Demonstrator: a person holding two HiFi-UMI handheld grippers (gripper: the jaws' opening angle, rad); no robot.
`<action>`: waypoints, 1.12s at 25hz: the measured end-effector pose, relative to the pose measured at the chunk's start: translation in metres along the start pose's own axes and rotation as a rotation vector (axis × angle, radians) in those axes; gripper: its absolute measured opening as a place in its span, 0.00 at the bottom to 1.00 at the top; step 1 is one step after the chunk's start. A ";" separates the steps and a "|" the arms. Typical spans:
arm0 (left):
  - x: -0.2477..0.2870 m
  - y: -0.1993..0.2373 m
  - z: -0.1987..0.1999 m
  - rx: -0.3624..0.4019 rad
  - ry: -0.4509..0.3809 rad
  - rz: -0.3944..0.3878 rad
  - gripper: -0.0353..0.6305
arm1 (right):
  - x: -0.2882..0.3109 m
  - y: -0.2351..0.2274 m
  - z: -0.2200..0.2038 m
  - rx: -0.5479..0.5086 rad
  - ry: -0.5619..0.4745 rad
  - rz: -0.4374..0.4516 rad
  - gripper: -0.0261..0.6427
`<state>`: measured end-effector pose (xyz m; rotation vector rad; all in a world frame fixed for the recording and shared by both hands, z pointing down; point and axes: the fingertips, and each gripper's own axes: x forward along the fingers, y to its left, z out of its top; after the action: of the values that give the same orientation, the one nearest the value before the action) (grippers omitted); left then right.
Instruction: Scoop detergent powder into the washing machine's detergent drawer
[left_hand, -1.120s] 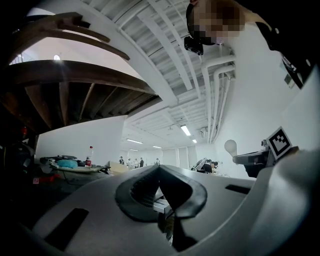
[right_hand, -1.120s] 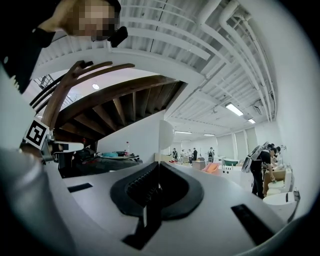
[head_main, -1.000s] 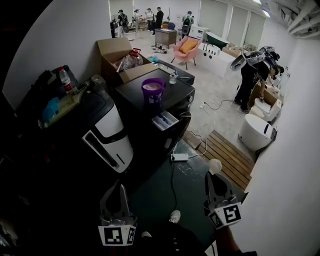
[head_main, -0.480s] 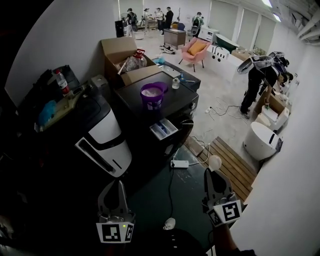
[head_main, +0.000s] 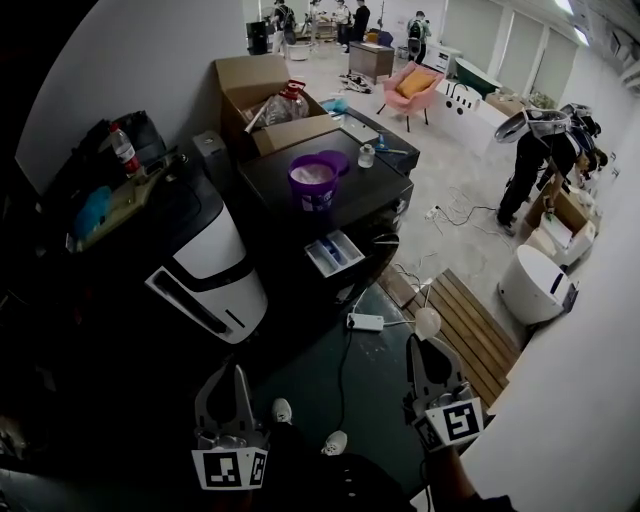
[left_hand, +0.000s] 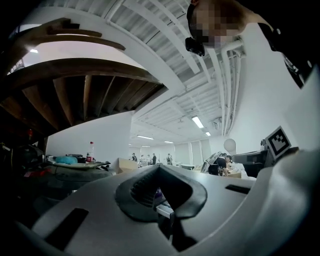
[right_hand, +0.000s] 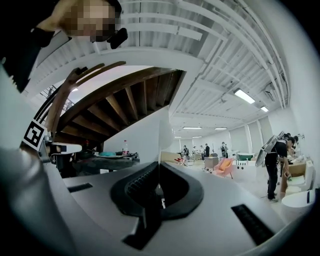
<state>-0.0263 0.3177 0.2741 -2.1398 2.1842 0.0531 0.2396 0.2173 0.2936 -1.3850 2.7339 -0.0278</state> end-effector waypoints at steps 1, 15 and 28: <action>0.003 0.001 -0.002 -0.001 0.004 0.002 0.07 | 0.004 -0.001 -0.003 0.002 0.010 0.004 0.09; 0.089 0.032 0.001 -0.027 -0.037 -0.057 0.07 | 0.074 -0.017 0.002 -0.018 0.001 -0.022 0.09; 0.154 0.091 -0.002 -0.041 -0.061 -0.096 0.07 | 0.151 -0.016 0.006 -0.033 0.011 -0.111 0.09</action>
<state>-0.1200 0.1663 0.2604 -2.2304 2.0616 0.1564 0.1639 0.0857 0.2797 -1.5483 2.6748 0.0031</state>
